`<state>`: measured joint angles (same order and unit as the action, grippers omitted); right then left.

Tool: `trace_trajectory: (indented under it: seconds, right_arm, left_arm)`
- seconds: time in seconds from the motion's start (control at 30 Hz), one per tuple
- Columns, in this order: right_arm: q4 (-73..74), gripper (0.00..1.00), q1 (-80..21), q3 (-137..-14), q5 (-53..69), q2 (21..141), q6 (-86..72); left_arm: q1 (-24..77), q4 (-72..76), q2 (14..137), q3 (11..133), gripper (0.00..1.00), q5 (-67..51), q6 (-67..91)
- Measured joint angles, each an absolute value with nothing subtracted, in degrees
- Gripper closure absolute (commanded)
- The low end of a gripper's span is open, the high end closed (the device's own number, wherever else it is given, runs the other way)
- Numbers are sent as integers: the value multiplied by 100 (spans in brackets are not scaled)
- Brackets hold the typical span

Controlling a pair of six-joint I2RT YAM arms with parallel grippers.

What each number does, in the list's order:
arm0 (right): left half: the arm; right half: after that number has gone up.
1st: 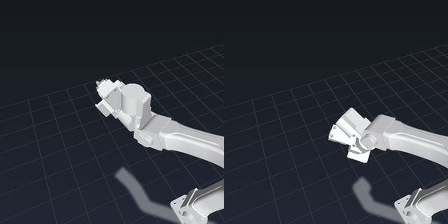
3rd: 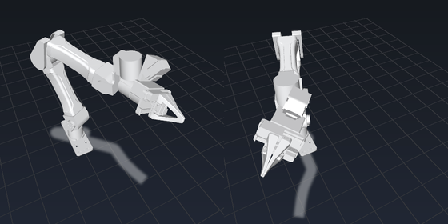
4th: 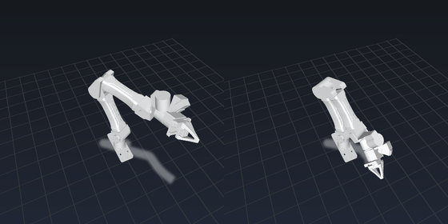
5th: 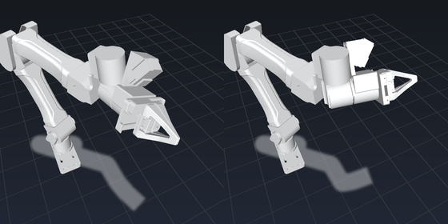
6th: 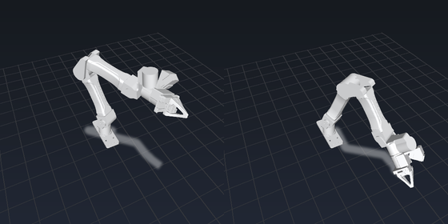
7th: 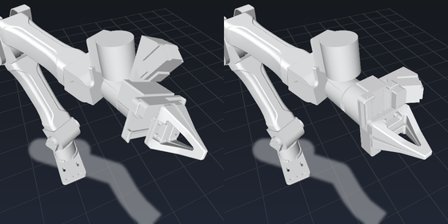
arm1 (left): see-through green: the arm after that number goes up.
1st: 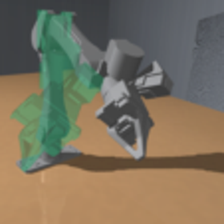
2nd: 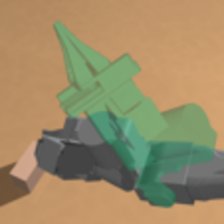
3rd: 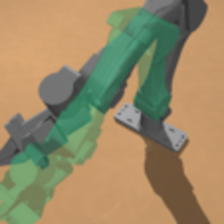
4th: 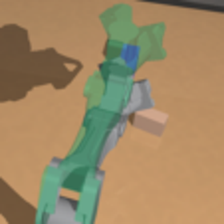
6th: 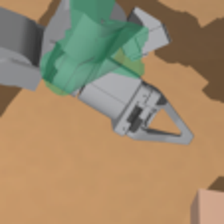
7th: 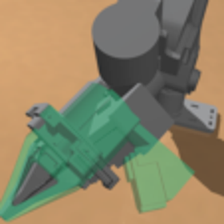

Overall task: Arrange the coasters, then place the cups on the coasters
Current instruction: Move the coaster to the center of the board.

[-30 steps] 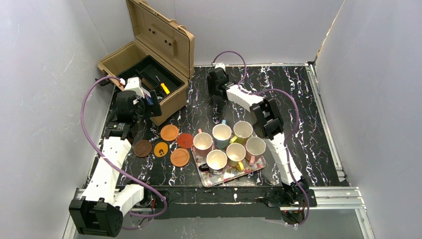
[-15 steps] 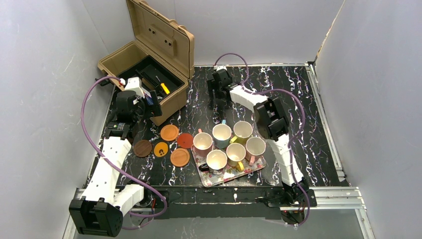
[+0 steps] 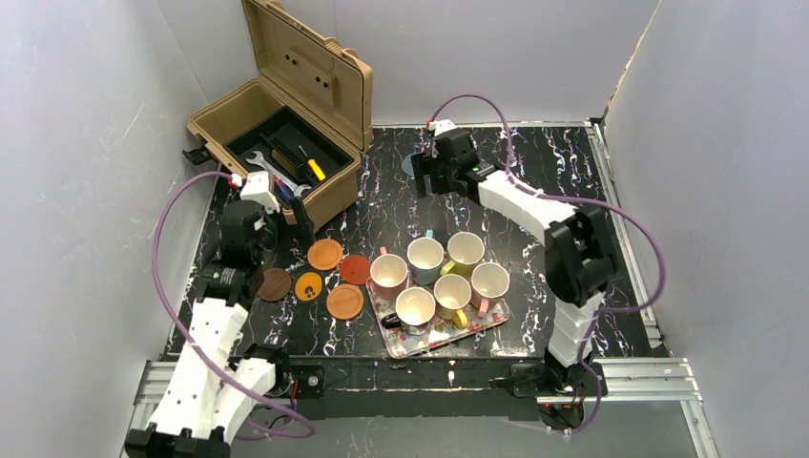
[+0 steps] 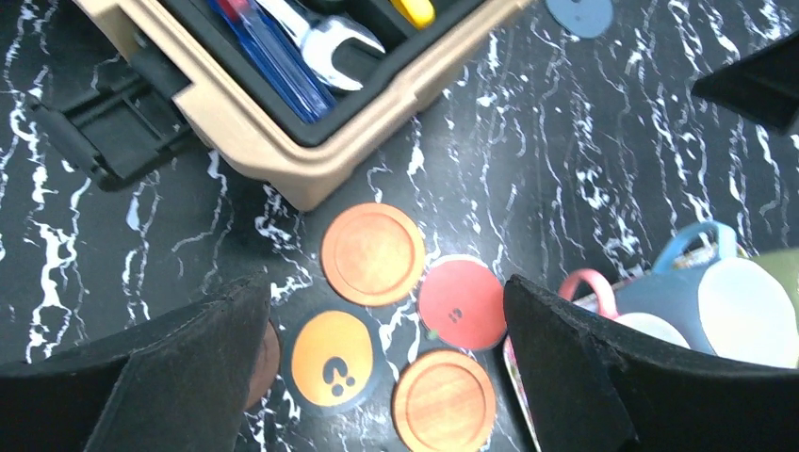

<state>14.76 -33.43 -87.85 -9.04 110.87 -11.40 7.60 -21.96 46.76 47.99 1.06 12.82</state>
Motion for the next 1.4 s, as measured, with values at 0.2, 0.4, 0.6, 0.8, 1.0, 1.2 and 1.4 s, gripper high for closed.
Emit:
trace_trajectory:
  seconds: [0.2, 0.4, 0.6, 0.8, 1.0, 1.2, 1.4]
  right_arm:
    - [1372, 4, -3343, -7819, -766, 9856, -1120]
    - [1313, 4, -3345, -6945, -707, 8908, -1184]
    - [1330, 4, -3343, -6355, -666, 8243, -1280]
    - [1367, 3, -3343, -6001, -635, 7644, -1378]
    - [1498, 3, -3343, -5819, -672, 7196, -1428]
    - [1623, 3, -3343, -5706, -733, 7006, -1446]
    - [1704, 2, -3343, -5618, -757, 6989, -1448]
  left_arm:
    - [1299, -2773, 3964, 4587, 17, 108, 1702]
    - [2045, -3286, 3848, 4204, 21, 121, 2475]
    - [2578, -3159, 4495, 3924, 30, 99, 3142]
    - [2602, -2539, 5247, 3551, 37, -108, 3638]
    - [2602, -2196, 6007, 3548, 43, 23, 3844]
    - [2602, -1927, 6390, 3548, 49, 233, 3909]
    - [2602, -1664, 6768, 3548, 51, 368, 4023]
